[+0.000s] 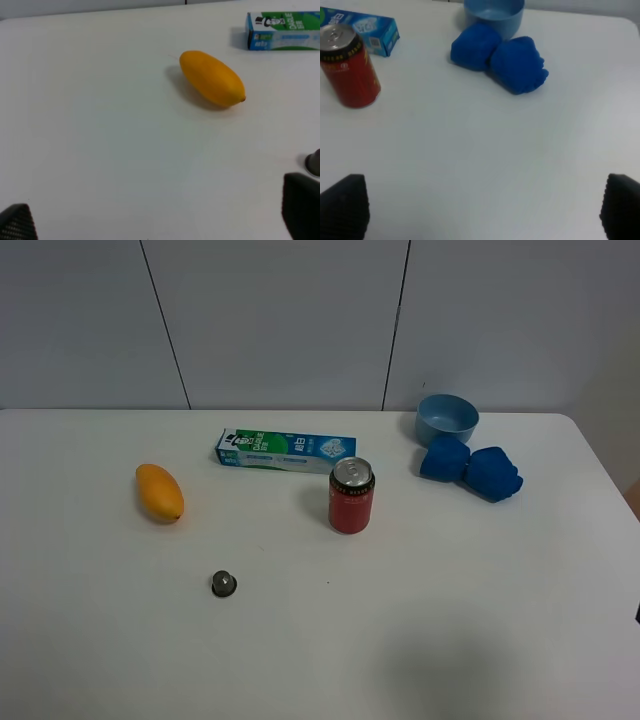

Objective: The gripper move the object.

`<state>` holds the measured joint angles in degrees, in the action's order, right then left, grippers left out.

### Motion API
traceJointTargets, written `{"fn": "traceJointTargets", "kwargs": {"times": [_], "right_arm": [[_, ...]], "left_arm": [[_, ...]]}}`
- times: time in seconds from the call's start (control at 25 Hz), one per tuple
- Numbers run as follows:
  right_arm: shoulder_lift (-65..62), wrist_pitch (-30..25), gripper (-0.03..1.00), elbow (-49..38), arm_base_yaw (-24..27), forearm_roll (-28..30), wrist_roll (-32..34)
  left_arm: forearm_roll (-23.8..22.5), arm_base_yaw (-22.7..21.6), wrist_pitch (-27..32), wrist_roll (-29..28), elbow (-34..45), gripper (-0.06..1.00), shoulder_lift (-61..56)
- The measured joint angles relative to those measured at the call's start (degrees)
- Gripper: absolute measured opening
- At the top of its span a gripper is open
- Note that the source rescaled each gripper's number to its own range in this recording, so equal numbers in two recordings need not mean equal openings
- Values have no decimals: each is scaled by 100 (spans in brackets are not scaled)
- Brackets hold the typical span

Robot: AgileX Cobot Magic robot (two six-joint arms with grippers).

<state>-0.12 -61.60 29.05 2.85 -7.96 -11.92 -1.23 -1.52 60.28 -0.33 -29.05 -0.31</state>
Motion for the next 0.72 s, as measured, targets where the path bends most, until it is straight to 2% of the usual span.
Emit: {"fn": "traceJointTargets", "kwargs": {"times": [0.24,0.72], "right_arm": [[0,0,100,0,-405,34,51],[0,0,100,0,-439,40,57]], "left_arm": [[0,0,0,0,0,100,0],[0,0,0,0,0,100,0]]}}
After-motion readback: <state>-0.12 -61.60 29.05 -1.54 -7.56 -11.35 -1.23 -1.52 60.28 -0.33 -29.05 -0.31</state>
